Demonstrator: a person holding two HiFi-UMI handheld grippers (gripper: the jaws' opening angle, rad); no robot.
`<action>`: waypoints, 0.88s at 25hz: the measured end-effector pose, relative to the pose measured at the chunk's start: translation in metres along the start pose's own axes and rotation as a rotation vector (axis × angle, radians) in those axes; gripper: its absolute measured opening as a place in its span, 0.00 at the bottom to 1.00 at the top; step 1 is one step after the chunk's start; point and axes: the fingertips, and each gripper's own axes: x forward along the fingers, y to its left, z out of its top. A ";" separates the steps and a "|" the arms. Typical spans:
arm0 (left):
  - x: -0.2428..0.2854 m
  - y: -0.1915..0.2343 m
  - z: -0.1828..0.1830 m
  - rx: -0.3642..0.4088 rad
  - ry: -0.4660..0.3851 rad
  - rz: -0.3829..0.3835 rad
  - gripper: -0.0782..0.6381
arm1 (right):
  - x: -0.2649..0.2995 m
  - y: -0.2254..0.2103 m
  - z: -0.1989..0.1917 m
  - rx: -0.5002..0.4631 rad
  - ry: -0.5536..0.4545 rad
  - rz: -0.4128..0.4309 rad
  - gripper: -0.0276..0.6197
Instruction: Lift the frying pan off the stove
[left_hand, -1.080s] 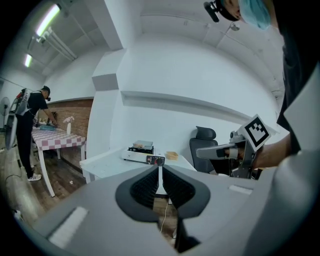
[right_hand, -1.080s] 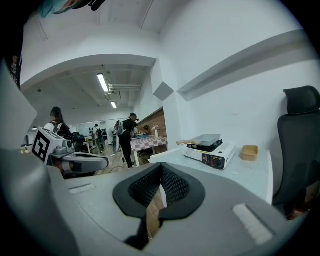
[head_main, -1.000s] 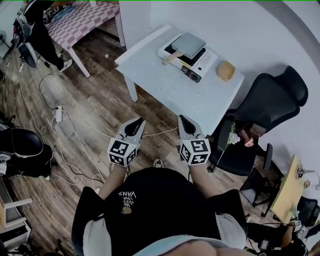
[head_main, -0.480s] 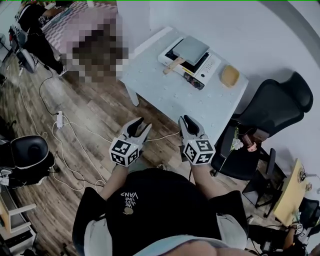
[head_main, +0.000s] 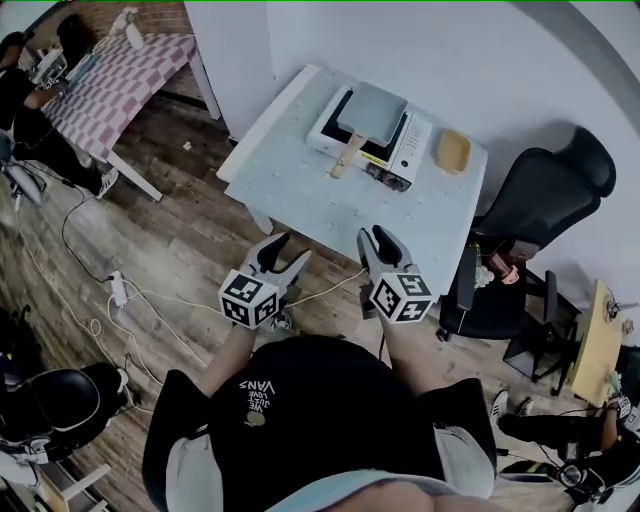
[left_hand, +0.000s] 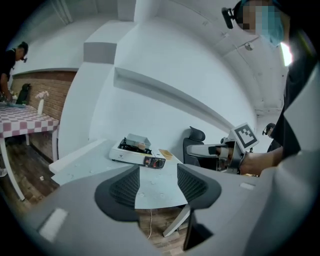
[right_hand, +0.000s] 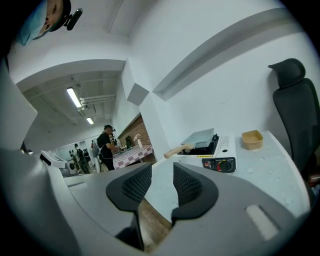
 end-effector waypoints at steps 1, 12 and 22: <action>0.002 0.006 0.002 0.001 0.007 -0.020 0.41 | 0.005 0.002 0.001 0.011 -0.007 -0.015 0.24; 0.015 0.059 0.013 -0.013 0.071 -0.216 0.47 | 0.036 0.014 -0.001 0.193 -0.097 -0.134 0.27; 0.060 0.063 0.023 -0.090 0.060 -0.265 0.49 | 0.066 -0.022 0.017 0.328 -0.128 -0.101 0.27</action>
